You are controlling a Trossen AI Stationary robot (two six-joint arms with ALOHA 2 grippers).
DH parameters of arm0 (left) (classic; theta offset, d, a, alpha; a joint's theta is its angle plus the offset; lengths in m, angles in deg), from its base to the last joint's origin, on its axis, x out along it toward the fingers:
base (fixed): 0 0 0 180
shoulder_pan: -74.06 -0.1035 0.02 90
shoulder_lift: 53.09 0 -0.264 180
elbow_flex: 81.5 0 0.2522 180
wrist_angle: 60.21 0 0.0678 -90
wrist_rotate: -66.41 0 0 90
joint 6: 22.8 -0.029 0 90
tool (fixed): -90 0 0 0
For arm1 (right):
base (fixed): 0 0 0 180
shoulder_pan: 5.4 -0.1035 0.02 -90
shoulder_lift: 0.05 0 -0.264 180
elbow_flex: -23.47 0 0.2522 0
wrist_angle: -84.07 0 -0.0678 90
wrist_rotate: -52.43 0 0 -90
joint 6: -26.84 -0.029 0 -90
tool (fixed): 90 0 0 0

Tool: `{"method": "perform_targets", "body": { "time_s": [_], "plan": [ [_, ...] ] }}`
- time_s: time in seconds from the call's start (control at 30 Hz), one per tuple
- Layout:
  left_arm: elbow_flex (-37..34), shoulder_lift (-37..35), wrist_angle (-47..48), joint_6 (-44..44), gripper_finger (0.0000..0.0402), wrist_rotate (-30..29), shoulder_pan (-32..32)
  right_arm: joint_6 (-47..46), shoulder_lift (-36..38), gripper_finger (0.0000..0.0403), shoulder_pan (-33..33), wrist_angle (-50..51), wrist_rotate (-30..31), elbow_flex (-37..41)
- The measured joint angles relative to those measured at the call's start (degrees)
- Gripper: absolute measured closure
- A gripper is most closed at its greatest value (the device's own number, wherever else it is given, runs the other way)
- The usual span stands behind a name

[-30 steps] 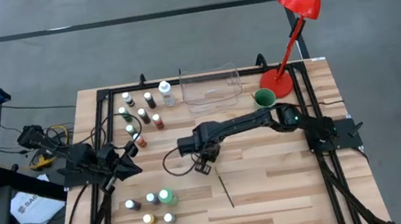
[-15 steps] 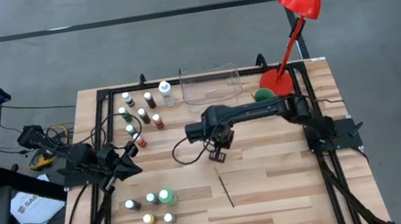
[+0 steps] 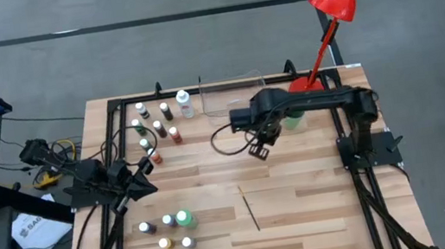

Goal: Pick & Place Paint Supplies
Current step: Put the silver paint brush into the green cup

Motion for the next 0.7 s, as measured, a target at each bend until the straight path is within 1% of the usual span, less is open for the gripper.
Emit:
{"method": "perform_targets", "body": {
  "time_s": [0.2, 0.27, 0.4, 0.53, 0.7],
  "plan": [
    [0.0, 0.0, 0.0, 0.0, 0.04, 0.0, 0.0, -4.7, 9.5, 0.0403, 1.4, -0.3, 0.0, 9.6],
    [0.0, 0.0, 0.0, 0.0, 0.04, 0.0, 0.0, -6.1, 12.8, 0.0403, 1.2, -0.1, -1.0, 12.1],
    [0.0, 0.0, 0.0, 0.0, 0.04, 0.0, 0.0, -9.8, 19.5, 0.0403, 0.5, -0.3, -2.6, 16.3],
    [0.0, 0.0, 0.0, 0.0, 0.04, 0.0, 0.0, -14.7, 26.7, 0.0403, 0.5, -0.3, -2.6, 19.9],
    [0.0, 0.0, 0.0, 0.0, 0.04, 0.0, 0.0, -20.0, 34.0, 0.0403, 2.5, -0.3, -2.4, 25.0]
  ]
}}
